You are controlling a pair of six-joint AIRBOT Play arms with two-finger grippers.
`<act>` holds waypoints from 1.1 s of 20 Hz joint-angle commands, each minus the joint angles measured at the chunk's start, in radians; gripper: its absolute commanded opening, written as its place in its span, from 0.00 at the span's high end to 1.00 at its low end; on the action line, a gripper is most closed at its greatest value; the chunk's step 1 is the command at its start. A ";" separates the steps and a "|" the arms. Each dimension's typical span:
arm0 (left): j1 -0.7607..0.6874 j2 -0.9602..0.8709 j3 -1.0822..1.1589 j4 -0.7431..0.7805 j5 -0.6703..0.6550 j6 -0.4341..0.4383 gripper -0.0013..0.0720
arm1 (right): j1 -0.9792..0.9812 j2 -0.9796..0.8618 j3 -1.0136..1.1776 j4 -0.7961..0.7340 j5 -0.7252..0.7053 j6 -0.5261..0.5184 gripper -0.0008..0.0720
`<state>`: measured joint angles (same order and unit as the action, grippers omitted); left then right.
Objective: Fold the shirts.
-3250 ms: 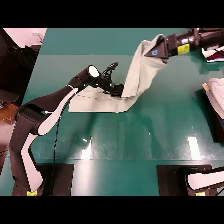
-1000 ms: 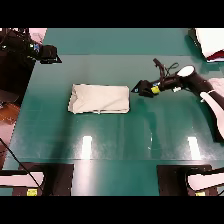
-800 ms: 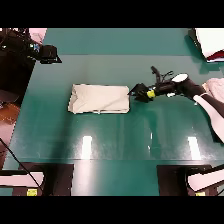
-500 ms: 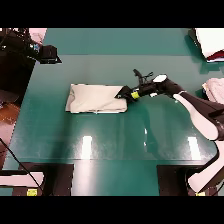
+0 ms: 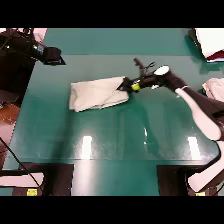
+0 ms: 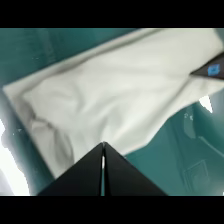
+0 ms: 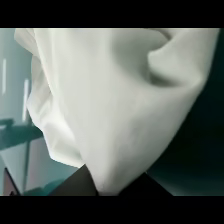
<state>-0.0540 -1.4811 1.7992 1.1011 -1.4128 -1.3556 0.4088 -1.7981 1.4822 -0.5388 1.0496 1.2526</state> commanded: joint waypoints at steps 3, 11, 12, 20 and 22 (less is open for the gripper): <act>-0.124 0.000 0.000 -0.005 0.041 0.002 0.95 | -0.340 0.293 -0.164 -0.121 -0.022 0.022 0.96; -0.274 0.000 0.000 -0.005 0.162 0.000 0.95 | -0.911 0.450 -0.130 -0.195 -0.027 0.003 0.97; -0.285 0.000 0.000 -0.005 0.166 0.000 0.95 | -0.942 0.425 -0.090 -0.195 -0.024 0.003 0.97; -0.304 0.000 0.000 -0.008 0.166 -0.006 0.95 | -0.999 0.269 0.285 -0.190 0.028 0.003 0.97; -0.304 0.000 0.000 -0.008 0.166 -0.006 0.95 | -1.001 0.270 0.370 -0.199 0.031 0.003 0.97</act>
<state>-0.3553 -1.4811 1.7992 1.0927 -1.2491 -1.3598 -0.5819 -1.5135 1.7344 -0.7277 1.0714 1.2560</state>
